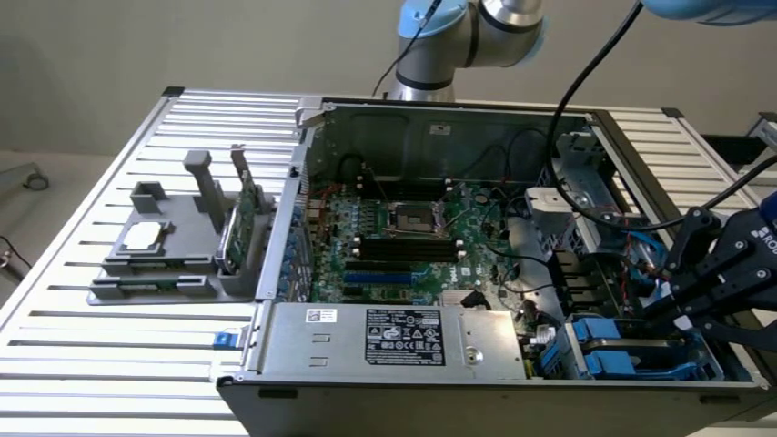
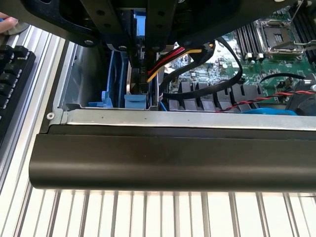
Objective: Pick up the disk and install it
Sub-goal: 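Insert the first disk wire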
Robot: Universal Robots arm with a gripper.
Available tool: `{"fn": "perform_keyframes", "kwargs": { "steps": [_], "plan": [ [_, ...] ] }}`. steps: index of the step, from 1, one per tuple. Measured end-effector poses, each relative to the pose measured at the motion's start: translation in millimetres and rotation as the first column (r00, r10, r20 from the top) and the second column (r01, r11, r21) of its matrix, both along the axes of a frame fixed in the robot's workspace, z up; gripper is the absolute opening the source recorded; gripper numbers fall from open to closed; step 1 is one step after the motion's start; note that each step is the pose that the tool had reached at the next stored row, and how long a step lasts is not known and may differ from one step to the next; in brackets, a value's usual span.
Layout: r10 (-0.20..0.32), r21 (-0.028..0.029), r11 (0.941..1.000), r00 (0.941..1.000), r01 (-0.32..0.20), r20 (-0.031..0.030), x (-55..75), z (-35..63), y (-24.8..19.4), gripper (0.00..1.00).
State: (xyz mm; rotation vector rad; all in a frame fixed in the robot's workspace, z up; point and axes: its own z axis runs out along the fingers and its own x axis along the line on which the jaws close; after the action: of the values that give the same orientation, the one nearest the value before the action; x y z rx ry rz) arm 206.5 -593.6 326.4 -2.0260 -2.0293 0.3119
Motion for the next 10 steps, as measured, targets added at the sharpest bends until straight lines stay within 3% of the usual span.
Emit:
{"fn": "perform_keyframes", "kwargs": {
  "steps": [3, 7, 10],
  "plan": [
    [0.000, -0.0005, 1.0000, 1.0000, 0.000, -0.0022, -0.1, 0.1, -0.1, 0.16],
    [0.000, -0.0002, 1.0000, 1.0000, 0.000, -0.0079, 0.0, 0.2, -0.1, 0.36],
    [0.000, 0.0000, 1.0000, 0.9999, 0.000, -0.0138, 0.0, 2.4, 0.0, 0.42]
  ]
}}
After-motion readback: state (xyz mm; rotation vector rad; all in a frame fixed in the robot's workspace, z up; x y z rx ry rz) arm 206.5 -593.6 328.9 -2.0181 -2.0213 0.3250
